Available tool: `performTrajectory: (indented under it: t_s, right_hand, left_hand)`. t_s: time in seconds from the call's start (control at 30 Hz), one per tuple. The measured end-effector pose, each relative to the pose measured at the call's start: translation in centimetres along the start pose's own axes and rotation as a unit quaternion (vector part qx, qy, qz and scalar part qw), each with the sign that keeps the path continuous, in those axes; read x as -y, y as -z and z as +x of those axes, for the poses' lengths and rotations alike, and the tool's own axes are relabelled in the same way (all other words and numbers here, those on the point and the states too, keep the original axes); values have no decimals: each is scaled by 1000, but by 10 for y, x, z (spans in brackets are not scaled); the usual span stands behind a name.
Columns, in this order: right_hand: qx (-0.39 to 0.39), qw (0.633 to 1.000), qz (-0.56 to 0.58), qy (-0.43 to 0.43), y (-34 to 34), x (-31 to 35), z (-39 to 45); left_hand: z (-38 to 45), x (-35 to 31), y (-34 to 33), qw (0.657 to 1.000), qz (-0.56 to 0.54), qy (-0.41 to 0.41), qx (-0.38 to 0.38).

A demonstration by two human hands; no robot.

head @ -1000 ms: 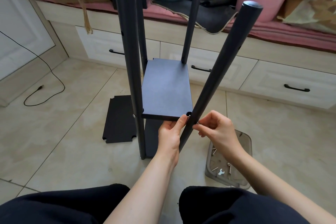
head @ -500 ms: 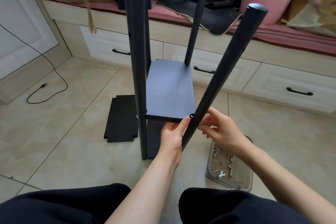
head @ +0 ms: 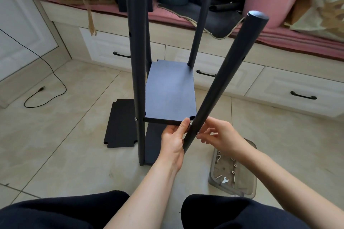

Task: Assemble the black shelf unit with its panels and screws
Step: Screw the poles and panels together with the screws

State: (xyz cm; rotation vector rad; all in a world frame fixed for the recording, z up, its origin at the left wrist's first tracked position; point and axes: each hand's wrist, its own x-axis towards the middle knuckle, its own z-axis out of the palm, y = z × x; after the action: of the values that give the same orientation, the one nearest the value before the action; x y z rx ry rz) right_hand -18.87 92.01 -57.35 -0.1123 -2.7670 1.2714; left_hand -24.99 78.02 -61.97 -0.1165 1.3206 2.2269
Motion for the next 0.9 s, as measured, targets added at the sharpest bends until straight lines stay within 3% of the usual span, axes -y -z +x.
performTrajectory:
  t_s: [0.37, 0.9]
  right_hand:
    - [-25, 999, -23, -3, -2, 1, -6]
    - [-36, 997, -62, 9, -24, -1, -14]
  left_hand:
    - [-7, -2, -1, 1000, 11, -2, 28]
    - [-11, -7, 13, 999, 38, 15, -2]
